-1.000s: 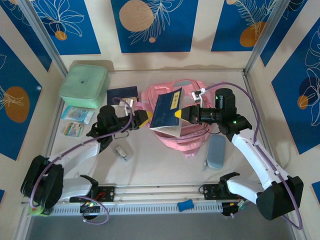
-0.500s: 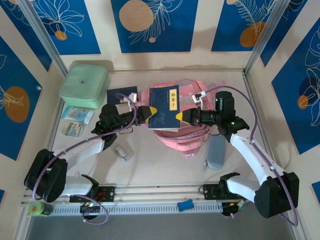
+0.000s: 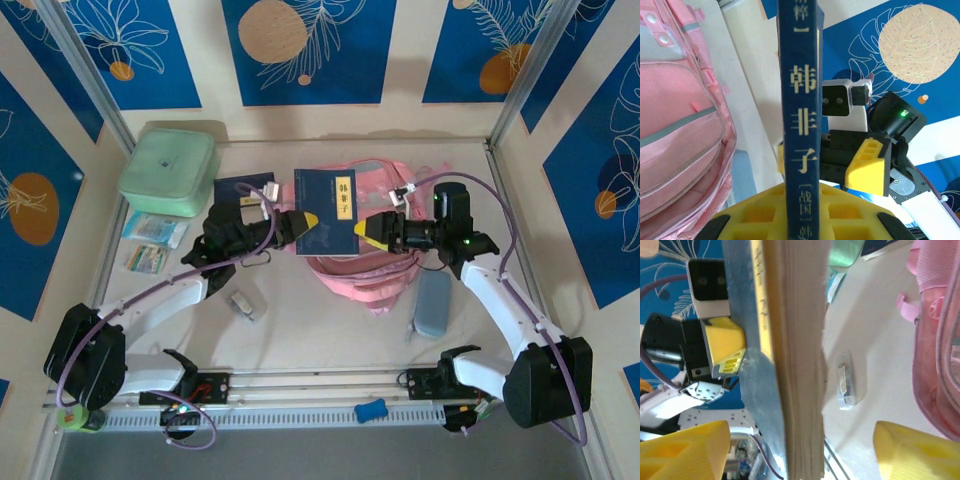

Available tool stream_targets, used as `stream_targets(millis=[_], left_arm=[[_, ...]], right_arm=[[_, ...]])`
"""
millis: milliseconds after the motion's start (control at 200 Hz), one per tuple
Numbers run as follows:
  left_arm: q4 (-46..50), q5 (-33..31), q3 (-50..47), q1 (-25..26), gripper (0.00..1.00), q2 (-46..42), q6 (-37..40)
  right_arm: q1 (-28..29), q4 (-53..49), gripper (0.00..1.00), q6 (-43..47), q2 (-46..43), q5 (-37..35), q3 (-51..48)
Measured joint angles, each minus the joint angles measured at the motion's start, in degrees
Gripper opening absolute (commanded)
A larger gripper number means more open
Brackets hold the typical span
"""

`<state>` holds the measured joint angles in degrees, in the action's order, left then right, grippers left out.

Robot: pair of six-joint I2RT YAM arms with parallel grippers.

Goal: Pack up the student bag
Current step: Pick up the book from the middle-left of the table.

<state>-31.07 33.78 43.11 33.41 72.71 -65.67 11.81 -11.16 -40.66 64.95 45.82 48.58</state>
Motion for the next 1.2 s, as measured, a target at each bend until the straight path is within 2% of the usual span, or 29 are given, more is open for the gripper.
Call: stream_targets(millis=[200, 335, 400, 495, 615, 700, 785, 865, 970, 1201], left_arm=[[1.18, -1.55, 2.23, 1.95, 0.0, 0.24, 0.24], [2.27, -2.97, 4.0, 2.25, 0.0, 0.2, 1.51], [5.64, -4.11, 5.01, 2.25, 0.0, 0.2, 3.28], [11.34, -6.23, 6.54, 2.25, 0.0, 0.04, 6.36], [16.46, -8.04, 8.35, 2.25, 0.0, -0.07, 9.55], [18.56, -8.87, 9.75, 2.25, 0.0, -0.07, 10.91], [18.97, -9.07, 10.75, 2.25, 0.01, 0.37, 11.61], [18.99, -9.01, 11.04, 2.32, 0.25, 1.05, 12.15], [22.27, -9.05, 11.3, 2.34, 0.41, 1.38, 15.1], [38.8, -15.21, 16.35, 2.71, 0.52, 1.18, 29.0]], right_arm=[[3.43, 6.88, 0.86, -5.99, 0.31, 2.49, -1.88], [6.97, 11.63, 0.66, -9.42, 0.2, 2.84, -1.75], [7.5, 11.47, 0.51, -9.79, -0.15, 2.16, -1.66], [7.48, 9.86, 0.35, -9.07, -0.68, 0.35, -1.51], [7.17, 7.04, 0.08, -8.5, -0.59, -1.73, -0.79], [6.8, 4.83, 0.01, -8.11, 0.37, -2.29, 0.46], [6.36, 3.34, 0.0, -7.34, 1.44, -2.25, 1.68], [5.95, 1.86, 0.0, -6.43, 1.66, -2.32, 2.25], [4.96, -1.22, 0.0, -4.7, 1.62, -3.52, 2.47], [1.7, -13.35, 0.0, -0.57, -1.07, -10.16, 2.54]])
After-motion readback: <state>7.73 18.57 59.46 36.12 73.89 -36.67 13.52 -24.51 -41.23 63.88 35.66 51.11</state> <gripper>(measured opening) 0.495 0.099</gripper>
